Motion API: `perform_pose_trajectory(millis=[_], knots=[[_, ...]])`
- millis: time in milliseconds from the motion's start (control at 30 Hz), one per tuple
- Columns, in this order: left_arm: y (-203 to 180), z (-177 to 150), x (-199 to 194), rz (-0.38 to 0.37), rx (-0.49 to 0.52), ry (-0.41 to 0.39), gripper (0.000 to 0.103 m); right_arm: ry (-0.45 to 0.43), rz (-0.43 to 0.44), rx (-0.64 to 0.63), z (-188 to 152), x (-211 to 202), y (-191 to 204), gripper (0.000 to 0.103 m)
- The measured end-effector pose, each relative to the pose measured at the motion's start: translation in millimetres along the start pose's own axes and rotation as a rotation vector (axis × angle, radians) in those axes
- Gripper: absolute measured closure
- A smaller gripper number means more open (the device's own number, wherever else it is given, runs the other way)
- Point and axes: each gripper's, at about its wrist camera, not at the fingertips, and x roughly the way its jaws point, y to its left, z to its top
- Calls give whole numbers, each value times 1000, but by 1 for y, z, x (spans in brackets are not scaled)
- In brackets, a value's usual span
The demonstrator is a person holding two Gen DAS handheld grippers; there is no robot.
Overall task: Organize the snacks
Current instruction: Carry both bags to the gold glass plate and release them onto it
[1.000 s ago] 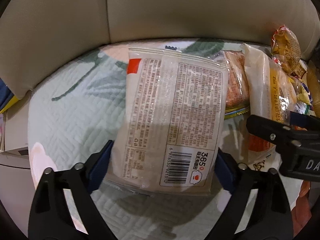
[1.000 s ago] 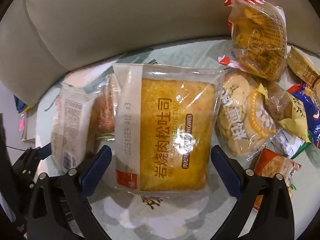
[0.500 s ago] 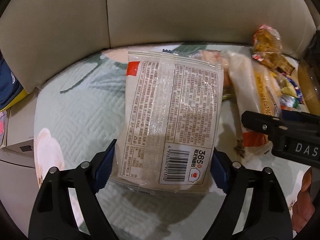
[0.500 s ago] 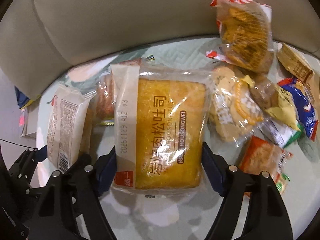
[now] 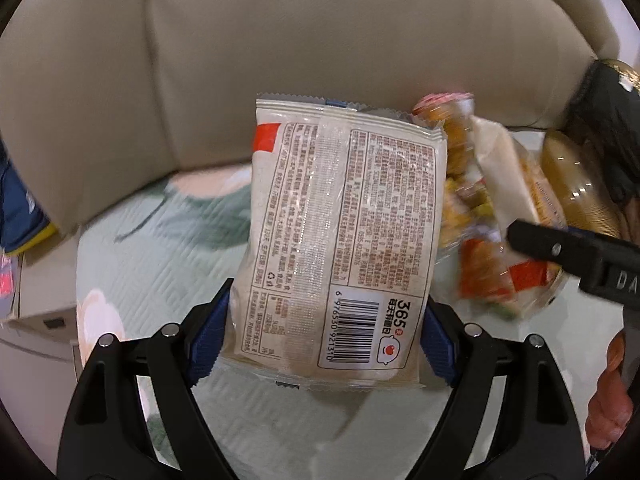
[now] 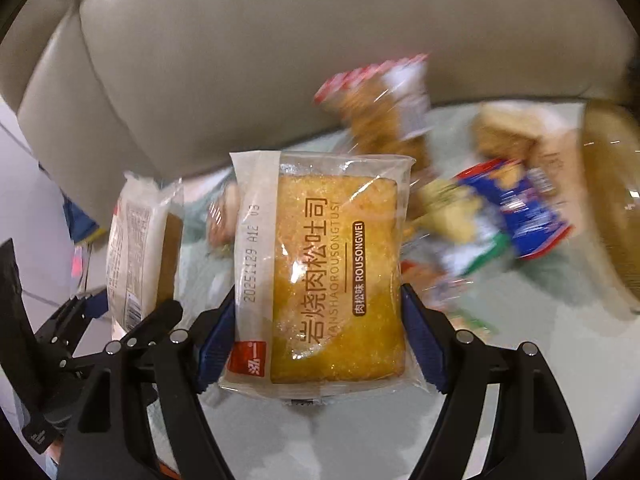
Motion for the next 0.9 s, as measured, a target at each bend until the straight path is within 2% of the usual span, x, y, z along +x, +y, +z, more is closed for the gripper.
perform_pose_trajectory(millis=[133,233,433,533,633,700,733,767,800,833,900], knots=[[-55,26,-13,-41,87,-47,21,-95,-53,91,10,-36,-53,28],[-102,45,-16,-98,148,-64,21,-130,-85,181,12,-60,-101,28],[-197,71,-1,-190,262,-42,21,-192,-201,364,17,-97,-197,28],[-246,82,12,-204,326,-33,20,-213,-226,423,20,-111,-235,28],[-285,102,26,-226,341,-8,20,-232,-265,457,19,-118,-260,28],[-303,114,32,-253,327,-6,12,-255,-291,510,16,-122,-284,27],[-311,121,34,-267,301,-12,4,-264,-293,543,16,-123,-298,25],[-314,125,36,-290,275,-16,4,-276,-293,557,12,-124,-308,23],[-315,126,37,-309,258,-6,4,-279,-289,567,11,-124,-320,13],[-313,122,38,-321,246,12,4,-260,-299,573,11,-120,-329,10],[-298,109,38,-298,258,16,4,-236,-322,591,5,-111,-350,10]])
